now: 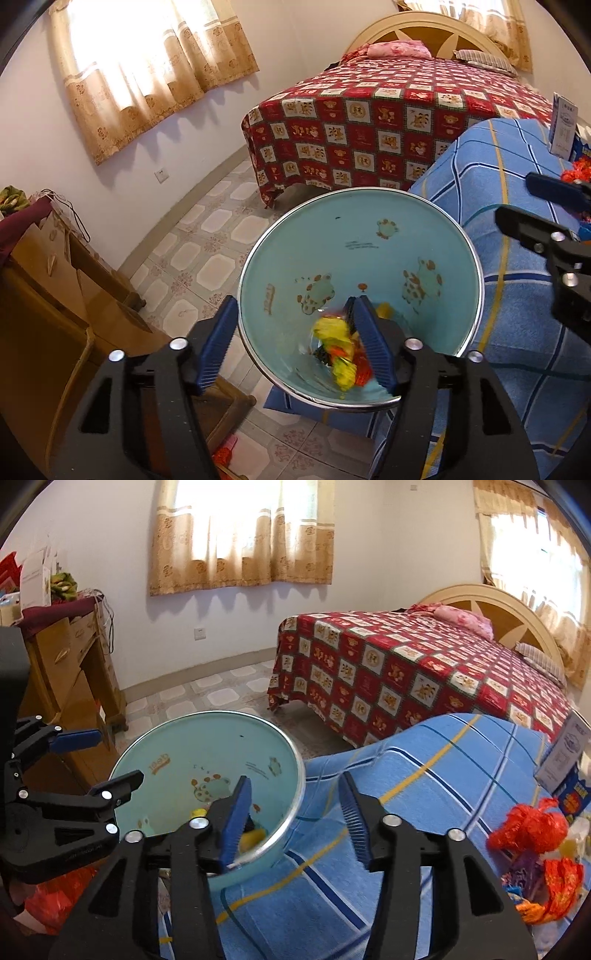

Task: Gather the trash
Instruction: 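Return both open tools to the remaining trash on the table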

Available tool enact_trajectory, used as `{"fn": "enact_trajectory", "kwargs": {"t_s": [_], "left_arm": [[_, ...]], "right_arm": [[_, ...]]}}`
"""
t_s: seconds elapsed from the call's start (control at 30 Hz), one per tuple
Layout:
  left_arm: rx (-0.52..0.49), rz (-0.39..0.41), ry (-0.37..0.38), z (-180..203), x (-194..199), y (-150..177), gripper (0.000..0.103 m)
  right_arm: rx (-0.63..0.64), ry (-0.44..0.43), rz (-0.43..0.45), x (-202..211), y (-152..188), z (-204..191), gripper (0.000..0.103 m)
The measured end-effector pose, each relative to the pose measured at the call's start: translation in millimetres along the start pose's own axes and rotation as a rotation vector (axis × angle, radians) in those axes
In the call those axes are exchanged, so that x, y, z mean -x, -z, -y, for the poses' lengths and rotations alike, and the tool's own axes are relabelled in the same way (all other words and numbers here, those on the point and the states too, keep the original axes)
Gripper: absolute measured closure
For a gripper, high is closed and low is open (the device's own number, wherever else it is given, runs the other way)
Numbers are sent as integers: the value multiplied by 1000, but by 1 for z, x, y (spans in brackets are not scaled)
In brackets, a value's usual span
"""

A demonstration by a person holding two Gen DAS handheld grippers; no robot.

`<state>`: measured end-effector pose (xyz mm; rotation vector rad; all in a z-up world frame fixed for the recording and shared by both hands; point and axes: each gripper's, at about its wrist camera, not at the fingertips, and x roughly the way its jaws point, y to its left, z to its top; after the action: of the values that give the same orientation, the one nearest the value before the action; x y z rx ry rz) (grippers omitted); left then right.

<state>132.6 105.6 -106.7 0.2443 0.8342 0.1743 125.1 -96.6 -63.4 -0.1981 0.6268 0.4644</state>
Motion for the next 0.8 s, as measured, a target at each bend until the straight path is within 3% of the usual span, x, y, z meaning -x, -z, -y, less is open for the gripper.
{"fn": "enact_trajectory", "kwargs": {"t_s": [0.13, 0.33, 0.53, 0.8], "left_arm": [[-5, 5, 12, 8, 4, 3, 31], [-59, 1, 55, 40, 12, 12, 31], [-142, 15, 107, 89, 24, 18, 31], [-218, 71, 212, 155, 48, 8, 31]], "right_arm": [[-22, 51, 8, 24, 13, 17, 49], [-107, 149, 29, 78, 46, 64, 43], [-241, 301, 45, 138, 95, 122, 37], [-398, 440, 49, 187, 149, 177, 35]]}}
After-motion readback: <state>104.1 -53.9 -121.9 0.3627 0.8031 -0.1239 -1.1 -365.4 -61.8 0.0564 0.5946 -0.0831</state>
